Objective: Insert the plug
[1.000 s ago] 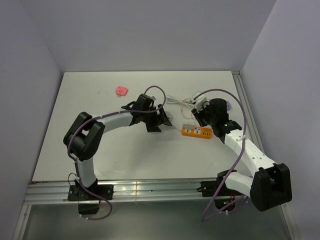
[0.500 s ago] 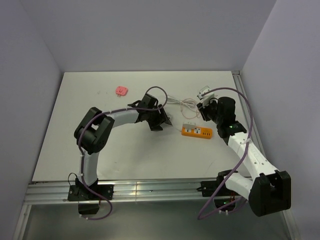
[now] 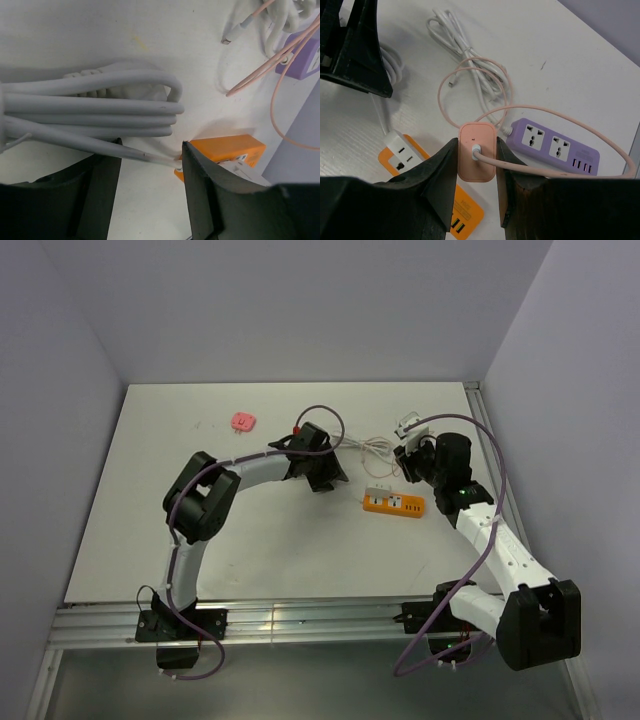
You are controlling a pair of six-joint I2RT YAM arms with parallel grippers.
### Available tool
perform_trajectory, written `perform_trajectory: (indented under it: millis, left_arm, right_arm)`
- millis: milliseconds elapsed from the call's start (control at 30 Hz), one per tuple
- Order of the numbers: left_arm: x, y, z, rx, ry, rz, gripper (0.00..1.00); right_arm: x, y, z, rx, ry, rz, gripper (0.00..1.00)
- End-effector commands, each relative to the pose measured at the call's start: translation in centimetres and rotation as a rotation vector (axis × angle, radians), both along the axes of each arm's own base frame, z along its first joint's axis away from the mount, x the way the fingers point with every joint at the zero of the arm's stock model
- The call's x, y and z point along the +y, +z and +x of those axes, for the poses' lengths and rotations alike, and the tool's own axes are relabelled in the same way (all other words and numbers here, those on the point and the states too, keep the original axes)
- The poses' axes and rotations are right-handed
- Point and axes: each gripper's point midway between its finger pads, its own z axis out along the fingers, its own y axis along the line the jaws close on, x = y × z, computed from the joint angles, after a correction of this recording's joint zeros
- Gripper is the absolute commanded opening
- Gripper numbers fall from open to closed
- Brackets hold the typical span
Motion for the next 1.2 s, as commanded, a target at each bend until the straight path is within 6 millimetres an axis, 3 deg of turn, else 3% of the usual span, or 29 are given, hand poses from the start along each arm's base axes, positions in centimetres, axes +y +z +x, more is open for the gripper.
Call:
perform_trajectory:
  millis: [0,133,233,400,700,900,1033,1167]
  left_arm:
    - [-0.5,-0.5,0.0,-0.018,0.022,0.05,0.56]
    - [-0.5,-1.3,-0.1,-0.014,0.028,0.066,0.4]
    - [-0.2,-1.5,-0.1,-0.014,0.027,0.073,0.2]
    - [1.6,-2.3,-0.1,-0.009,0.038,0.111,0.0]
    - [5.1,-1.8,1.5,-0.074,0.055,0.202,0.0]
    - [5.4,-1.1,2.5,-0.113,0.043,0.244,0.0]
    - [5.7,-1.2,2.7,-0.122,0.042,0.264,0.0]
    - [5.8,-1.0,3.2,-0.135,0.037,0.283,0.0]
  right_arm:
    - [0.0,3.4,1.0,-0.095,-0.007,0.021,0.0]
    - [0.0,2.9,1.0,-0.077,-0.001,0.012,0.0]
    - [0.1,2.4,0.9,-0.059,0.007,0.009,0.0]
    - [0.8,1.1,0.4,-0.015,0.053,0.018,0.0]
    - [3.3,-0.6,-0.6,0.046,0.14,0.088,0.0]
    - [4.7,-2.7,-1.9,0.107,0.153,0.123,0.0]
    - [5.8,-2.7,-2.2,0.107,0.201,0.138,0.0]
    - [5.6,-3.7,-2.2,0.14,0.197,0.104,0.0]
